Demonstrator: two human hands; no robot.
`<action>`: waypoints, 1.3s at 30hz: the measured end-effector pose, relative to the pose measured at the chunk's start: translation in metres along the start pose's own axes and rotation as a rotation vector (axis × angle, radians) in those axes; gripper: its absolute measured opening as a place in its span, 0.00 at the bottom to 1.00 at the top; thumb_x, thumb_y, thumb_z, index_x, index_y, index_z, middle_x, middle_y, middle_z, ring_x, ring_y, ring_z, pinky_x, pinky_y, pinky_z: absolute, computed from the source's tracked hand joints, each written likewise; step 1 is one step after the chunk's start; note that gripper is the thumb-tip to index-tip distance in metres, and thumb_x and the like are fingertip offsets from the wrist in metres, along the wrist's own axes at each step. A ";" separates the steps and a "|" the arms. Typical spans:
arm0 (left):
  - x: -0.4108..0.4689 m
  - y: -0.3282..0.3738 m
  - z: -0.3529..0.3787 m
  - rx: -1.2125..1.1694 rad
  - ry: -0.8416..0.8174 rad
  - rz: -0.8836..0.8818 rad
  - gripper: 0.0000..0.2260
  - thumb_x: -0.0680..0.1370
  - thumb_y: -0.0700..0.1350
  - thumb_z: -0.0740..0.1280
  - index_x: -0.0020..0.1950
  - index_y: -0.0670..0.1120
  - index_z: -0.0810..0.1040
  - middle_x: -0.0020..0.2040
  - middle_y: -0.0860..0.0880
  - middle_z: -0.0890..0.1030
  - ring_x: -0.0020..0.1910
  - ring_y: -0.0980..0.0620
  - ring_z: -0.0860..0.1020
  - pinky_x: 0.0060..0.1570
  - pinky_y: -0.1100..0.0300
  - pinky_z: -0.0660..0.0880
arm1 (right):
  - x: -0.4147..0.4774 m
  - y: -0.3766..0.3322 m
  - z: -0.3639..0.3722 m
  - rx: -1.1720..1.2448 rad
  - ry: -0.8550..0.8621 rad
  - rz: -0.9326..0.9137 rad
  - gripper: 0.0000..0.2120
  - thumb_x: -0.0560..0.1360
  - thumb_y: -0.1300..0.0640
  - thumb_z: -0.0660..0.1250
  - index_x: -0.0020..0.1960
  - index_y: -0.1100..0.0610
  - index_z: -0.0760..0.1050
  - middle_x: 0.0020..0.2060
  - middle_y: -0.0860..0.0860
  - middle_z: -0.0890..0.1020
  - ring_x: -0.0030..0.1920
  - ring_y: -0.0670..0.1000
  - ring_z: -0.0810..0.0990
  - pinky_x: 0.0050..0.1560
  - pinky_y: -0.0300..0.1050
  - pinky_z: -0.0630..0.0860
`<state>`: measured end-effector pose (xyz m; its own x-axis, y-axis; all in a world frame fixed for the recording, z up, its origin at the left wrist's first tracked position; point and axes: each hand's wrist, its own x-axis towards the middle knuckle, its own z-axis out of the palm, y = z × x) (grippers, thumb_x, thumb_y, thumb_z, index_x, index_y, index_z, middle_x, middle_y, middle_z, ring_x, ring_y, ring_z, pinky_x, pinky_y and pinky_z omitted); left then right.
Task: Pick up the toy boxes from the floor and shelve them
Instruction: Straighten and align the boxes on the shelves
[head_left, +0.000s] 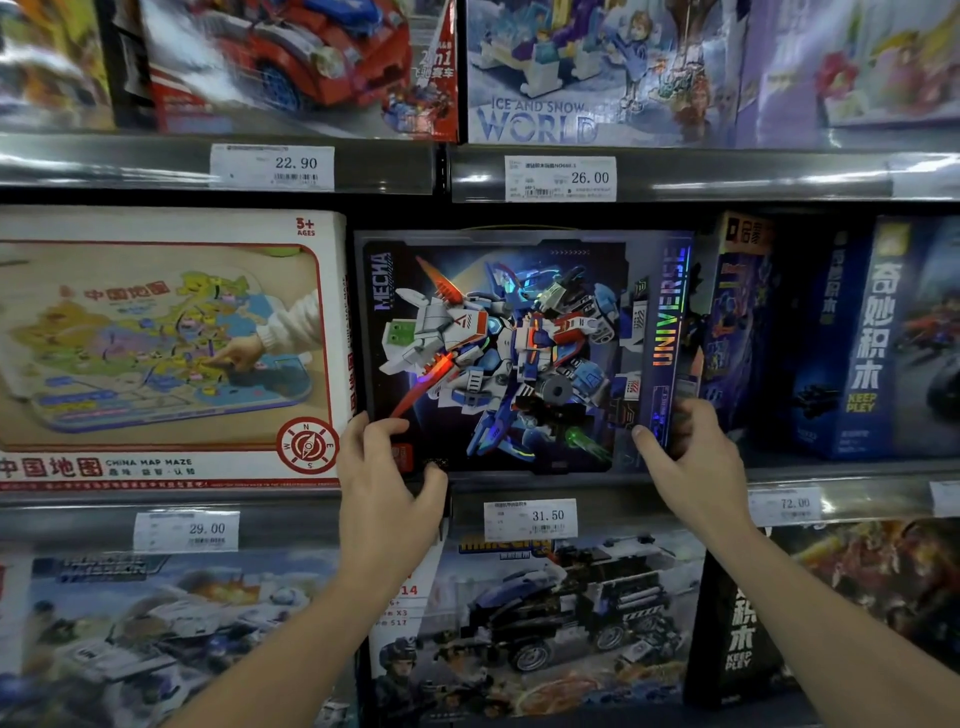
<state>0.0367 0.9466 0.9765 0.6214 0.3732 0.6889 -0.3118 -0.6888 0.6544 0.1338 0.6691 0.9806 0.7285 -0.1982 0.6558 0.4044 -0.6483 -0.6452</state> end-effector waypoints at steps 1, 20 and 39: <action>0.000 -0.001 0.000 0.003 -0.001 0.002 0.18 0.76 0.43 0.69 0.64 0.49 0.68 0.75 0.48 0.59 0.75 0.48 0.58 0.63 0.59 0.62 | 0.000 0.000 0.000 0.001 -0.002 0.006 0.21 0.75 0.45 0.70 0.63 0.52 0.68 0.46 0.48 0.81 0.44 0.51 0.80 0.42 0.48 0.76; -0.002 -0.006 -0.008 -0.016 -0.042 0.032 0.25 0.75 0.41 0.70 0.70 0.47 0.66 0.74 0.49 0.59 0.73 0.47 0.62 0.69 0.53 0.65 | -0.006 -0.003 -0.002 -0.039 -0.025 0.024 0.25 0.76 0.45 0.69 0.68 0.53 0.66 0.53 0.50 0.82 0.50 0.52 0.80 0.48 0.49 0.77; -0.018 0.011 0.001 -0.009 -0.025 0.121 0.26 0.74 0.40 0.72 0.69 0.45 0.67 0.72 0.47 0.62 0.70 0.47 0.65 0.64 0.52 0.68 | -0.009 0.001 -0.035 -0.030 -0.075 -0.015 0.27 0.77 0.45 0.69 0.70 0.55 0.66 0.57 0.46 0.75 0.55 0.46 0.75 0.54 0.43 0.73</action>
<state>0.0228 0.9322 0.9709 0.5966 0.2717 0.7552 -0.3918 -0.7226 0.5695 0.1077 0.6444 0.9879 0.7622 -0.1336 0.6335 0.3997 -0.6726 -0.6228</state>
